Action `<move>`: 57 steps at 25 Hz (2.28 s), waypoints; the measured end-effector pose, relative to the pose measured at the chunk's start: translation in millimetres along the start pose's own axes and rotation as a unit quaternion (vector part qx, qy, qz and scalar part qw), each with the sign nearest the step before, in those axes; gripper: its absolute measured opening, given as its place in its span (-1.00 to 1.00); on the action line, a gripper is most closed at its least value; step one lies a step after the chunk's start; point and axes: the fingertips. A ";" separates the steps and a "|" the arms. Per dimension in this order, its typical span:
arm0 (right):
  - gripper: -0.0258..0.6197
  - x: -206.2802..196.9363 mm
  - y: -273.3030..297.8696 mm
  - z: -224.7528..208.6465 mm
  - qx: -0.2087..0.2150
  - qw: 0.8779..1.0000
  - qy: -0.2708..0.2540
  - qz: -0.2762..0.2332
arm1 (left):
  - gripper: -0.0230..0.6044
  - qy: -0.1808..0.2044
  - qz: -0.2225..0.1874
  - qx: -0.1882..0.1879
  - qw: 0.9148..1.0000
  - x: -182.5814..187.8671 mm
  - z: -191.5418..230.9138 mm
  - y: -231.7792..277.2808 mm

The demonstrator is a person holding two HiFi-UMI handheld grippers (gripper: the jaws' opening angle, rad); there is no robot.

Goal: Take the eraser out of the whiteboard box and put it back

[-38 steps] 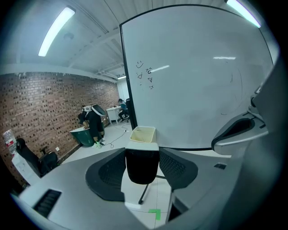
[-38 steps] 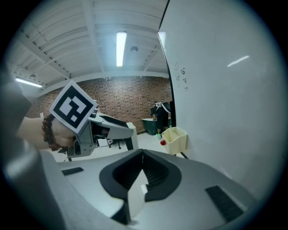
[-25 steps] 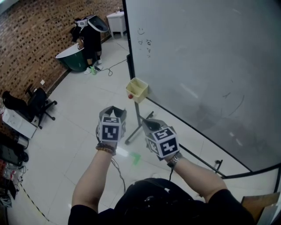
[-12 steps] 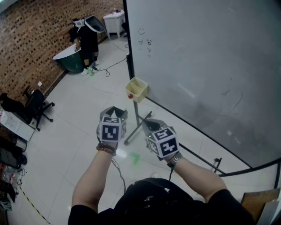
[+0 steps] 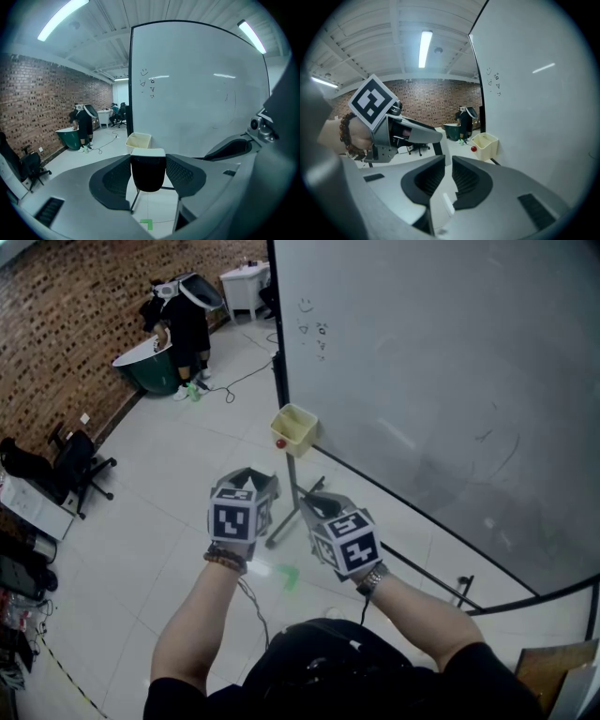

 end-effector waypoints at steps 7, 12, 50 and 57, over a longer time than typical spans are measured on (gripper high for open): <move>-0.58 0.6 5.8 11.7 0.010 1.000 -0.012 0.006 | -0.19 -0.015 -0.010 -0.032 0.999 4.3 -7.4 -5.1; -0.45 -0.8 14.1 19.4 0.016 0.999 -0.029 0.013 | -0.19 -0.020 -0.004 -0.056 0.998 2.7 -10.5 -9.1; -0.40 -10.0 43.1 60.0 -0.031 0.996 -0.083 0.030 | -0.18 -0.022 0.025 -0.198 0.980 -23.9 -13.2 -35.6; -0.41 -14.6 43.9 56.8 -0.048 0.996 -0.069 0.030 | -0.16 -0.022 0.014 -0.200 0.979 -25.6 -6.4 -42.5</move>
Point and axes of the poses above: the fingertips, and each gripper's own axes: y forward along the fingers, z to its left, x out of its top, and after that the axes turned 6 degrees about z, right-handed
